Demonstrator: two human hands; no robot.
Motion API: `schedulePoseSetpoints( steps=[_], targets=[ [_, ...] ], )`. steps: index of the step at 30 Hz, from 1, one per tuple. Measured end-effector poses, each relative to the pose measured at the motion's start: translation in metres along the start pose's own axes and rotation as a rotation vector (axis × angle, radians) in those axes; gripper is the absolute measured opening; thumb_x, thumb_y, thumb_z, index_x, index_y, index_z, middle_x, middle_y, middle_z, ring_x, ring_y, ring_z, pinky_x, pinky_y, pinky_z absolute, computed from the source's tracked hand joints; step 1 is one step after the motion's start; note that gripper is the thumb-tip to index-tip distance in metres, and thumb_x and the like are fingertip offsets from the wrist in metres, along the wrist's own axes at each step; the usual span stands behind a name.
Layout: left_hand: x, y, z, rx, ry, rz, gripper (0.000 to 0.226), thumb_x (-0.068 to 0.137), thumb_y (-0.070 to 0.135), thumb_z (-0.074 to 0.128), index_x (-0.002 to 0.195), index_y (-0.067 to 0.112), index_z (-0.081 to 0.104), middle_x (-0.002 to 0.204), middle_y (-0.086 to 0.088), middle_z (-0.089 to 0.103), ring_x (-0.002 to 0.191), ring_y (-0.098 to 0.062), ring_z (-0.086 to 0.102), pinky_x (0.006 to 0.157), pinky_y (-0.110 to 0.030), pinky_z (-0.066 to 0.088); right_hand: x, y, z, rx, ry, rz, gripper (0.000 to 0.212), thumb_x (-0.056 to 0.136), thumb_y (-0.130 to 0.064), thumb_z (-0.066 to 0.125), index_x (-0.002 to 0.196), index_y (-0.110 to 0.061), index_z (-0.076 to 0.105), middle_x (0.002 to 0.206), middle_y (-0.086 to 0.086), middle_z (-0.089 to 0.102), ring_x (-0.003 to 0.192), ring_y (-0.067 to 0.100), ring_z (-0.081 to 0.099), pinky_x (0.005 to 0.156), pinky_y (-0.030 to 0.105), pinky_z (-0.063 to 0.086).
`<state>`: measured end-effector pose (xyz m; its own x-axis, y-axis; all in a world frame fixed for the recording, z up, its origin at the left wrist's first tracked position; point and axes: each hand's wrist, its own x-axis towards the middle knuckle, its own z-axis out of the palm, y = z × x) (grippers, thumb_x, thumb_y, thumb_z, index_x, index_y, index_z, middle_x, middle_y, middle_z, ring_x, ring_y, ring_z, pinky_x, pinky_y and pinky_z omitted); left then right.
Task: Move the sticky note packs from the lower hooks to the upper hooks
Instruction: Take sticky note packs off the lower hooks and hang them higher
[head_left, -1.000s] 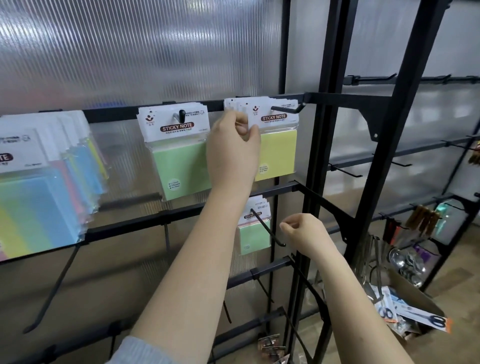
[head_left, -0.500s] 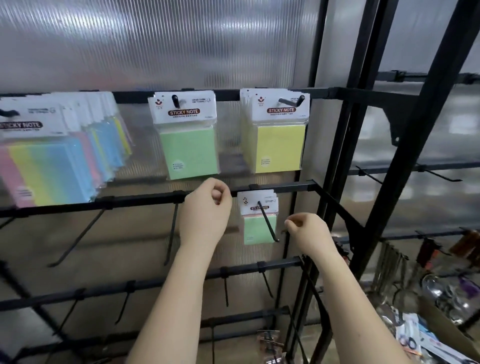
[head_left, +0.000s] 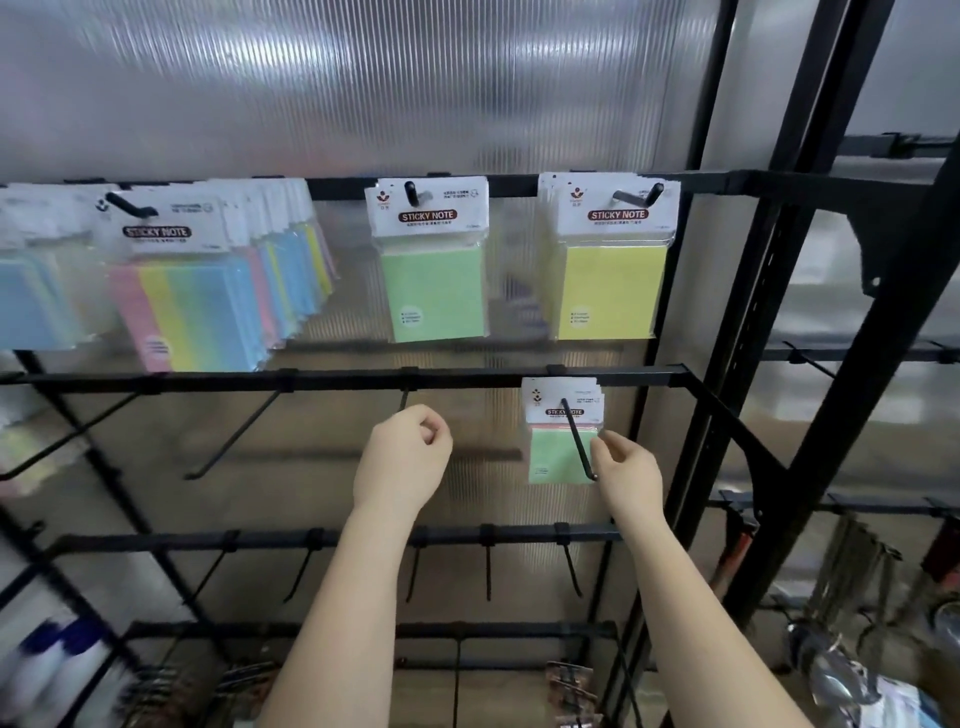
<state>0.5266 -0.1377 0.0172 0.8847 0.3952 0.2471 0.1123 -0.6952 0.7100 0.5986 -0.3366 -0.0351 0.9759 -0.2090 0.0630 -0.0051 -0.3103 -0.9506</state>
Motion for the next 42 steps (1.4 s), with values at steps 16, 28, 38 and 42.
schedulePoseSetpoints(
  steps=[16,28,38,42],
  targets=[
    [0.006,-0.010,-0.003,0.038,0.014,-0.010,0.011,0.093,0.021,0.052,0.091,0.022,0.062,0.078,0.009,0.061,0.073,-0.008,0.054,0.051,-0.019,0.036,0.006,0.003,0.012,0.115,-0.046,-0.023,0.040,0.094,-0.027,0.055,0.083,0.011,0.057,0.066,0.008,0.049,0.061,0.016,0.037,0.054,0.030,0.026],
    [0.020,-0.003,0.024,0.002,-0.082,0.031,0.011,0.093,0.021,0.051,0.094,0.020,0.062,0.085,0.003,0.065,0.078,-0.012,0.057,0.055,-0.019,0.039,-0.021,-0.005,-0.030,-0.143,-0.156,-0.104,0.035,0.097,-0.024,0.045,0.083,0.003,0.062,0.065,0.001,0.051,0.062,0.014,0.042,0.057,0.028,0.029],
    [0.036,0.026,0.073,-0.130,-0.290,-0.031,0.035,0.096,0.024,0.050,0.126,0.008,0.057,0.126,-0.006,0.061,0.113,-0.020,0.056,0.083,-0.020,0.036,-0.050,-0.027,-0.078,-0.273,-0.346,-0.028,0.036,0.096,-0.033,0.044,0.081,-0.004,0.060,0.068,-0.002,0.055,0.059,0.012,0.044,0.049,0.021,0.029],
    [0.039,0.035,0.091,-0.191,-0.305,-0.065,0.035,0.096,0.024,0.052,0.126,0.006,0.054,0.124,-0.007,0.061,0.108,-0.020,0.057,0.077,-0.023,0.039,-0.061,-0.037,-0.095,-0.239,-0.349,-0.047,0.036,0.097,-0.036,0.045,0.088,-0.006,0.065,0.079,-0.001,0.070,0.065,0.008,0.055,0.059,0.024,0.038]
  ],
)
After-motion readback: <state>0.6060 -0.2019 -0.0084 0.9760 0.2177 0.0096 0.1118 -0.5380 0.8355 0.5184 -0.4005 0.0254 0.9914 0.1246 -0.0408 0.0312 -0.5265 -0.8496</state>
